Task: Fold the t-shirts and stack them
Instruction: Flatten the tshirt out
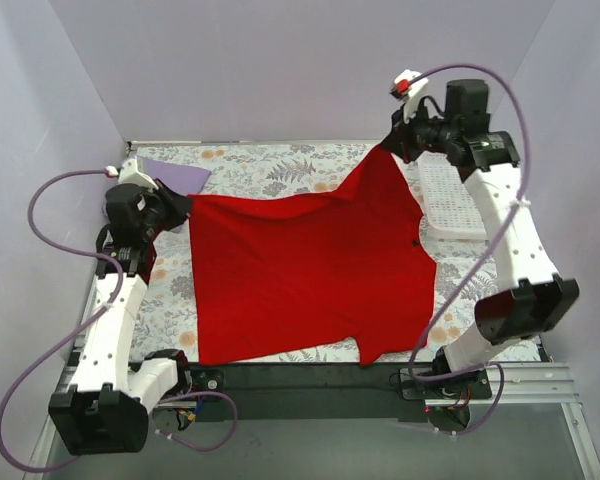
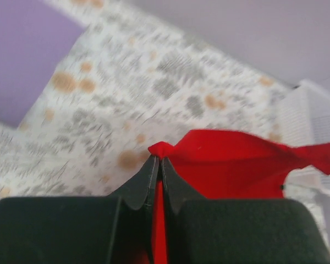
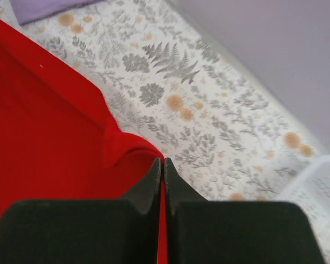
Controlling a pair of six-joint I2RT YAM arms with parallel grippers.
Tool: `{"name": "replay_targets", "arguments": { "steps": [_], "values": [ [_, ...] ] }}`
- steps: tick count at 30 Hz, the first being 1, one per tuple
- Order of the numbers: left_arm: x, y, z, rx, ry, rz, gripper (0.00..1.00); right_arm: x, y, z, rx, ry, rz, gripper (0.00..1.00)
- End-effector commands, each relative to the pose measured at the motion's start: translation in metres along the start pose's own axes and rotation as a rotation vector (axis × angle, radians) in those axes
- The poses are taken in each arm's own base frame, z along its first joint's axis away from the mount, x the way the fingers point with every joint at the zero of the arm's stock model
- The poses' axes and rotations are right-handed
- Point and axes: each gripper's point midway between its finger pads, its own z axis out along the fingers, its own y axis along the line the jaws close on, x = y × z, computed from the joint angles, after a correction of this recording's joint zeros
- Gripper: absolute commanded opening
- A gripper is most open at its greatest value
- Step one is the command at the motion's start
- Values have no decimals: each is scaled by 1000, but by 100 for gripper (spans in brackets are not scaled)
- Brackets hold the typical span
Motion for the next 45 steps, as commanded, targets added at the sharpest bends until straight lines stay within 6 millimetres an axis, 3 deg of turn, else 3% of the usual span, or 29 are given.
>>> {"name": "replay_targets", "arguments": {
  "steps": [1, 2, 3, 6, 7, 8, 9, 10, 12, 15, 17, 19, 21, 23, 26, 27, 29, 31, 33, 34, 36, 37, 40, 41, 43, 45],
  "values": [
    [-82, -77, -61, 231, -242, 24, 0, -65, 1, -68, 143, -123, -123, 1],
    [-96, -90, -76, 269, -290, 34, 0, -85, 9, -98, 190, -181, -175, 1],
    [-122, -111, -107, 318, -376, 54, 0, -95, 12, -114, 227, -214, -212, 1],
    [-158, -136, -158, 364, -521, 79, 0, -128, 13, -181, 361, -323, -282, 1],
    [-175, -151, -191, 398, -598, 95, 0, -135, 8, -200, 411, -343, -306, 1],
    [-183, -157, -206, 408, -634, 100, 0, -159, 20, -233, 460, -413, -364, 1],
    [-189, -162, -220, 418, -666, 98, 0, -168, 22, -250, 502, -439, -395, 1],
    [-198, -174, -249, 455, -722, 97, 0, -180, 28, -266, 531, -473, -424, 1],
    [-203, -183, -276, 492, -769, 95, 0, -213, 52, -315, 613, -592, -519, 1],
    [-207, -196, -325, 550, -863, 104, 0, -246, 83, -376, 745, -756, -612, 1],
    [-208, -201, -359, 583, -939, 114, 0, -256, 101, -408, 803, -841, -637, 1],
    [-211, -202, -376, 586, -982, 107, 0, -268, 122, -434, 831, -939, -671, 1],
    [-212, -202, -388, 584, -1014, 99, 0, -275, 133, -447, 834, -993, -687, 1],
    [-215, -196, -383, 557, -1022, 76, 0, -280, 126, -442, 828, -995, -689, 1],
    [-215, -178, -344, 479, -970, 40, 0, -278, 97, -405, 775, -931, -649, 1],
    [-211, -168, -313, 437, -917, 25, 0, -275, 87, -389, 746, -904, -632, 1],
    [-206, -153, -278, 380, -861, 5, 0, -262, 55, -348, 696, -821, -577, 1],
    [-190, -129, -224, 303, -773, -19, 0, -250, 32, -310, 625, -757, -534, 1],
    [-179, -112, -192, 257, -729, -35, 0, -228, 10, -265, 541, -679, -474, 1],
    [-163, -95, -159, 220, -676, -49, 0, -215, -6, -240, 510, -635, -435, 1],
    [-146, -80, -127, 193, -622, -54, 0, -186, -27, -195, 442, -557, -365, 1],
    [-131, -66, -97, 168, -580, -63, 0, -173, -40, -172, 417, -518, -333, 1],
    [-110, -48, -52, 156, -526, -59, 0, -128, -64, -104, 347, -414, -254, 1],
    [-85, -27, -16, 106, -443, -69, 0, -116, -70, -88, 336, -391, -239, 1],
    [-73, -16, 12, 99, -413, -66, 0, -84, -87, -40, 294, -324, -181, 1],
    [-42, 13, 58, 28, -308, -68, 0, -65, -97, -9, 272, -287, -145, 1]
  ]
}}
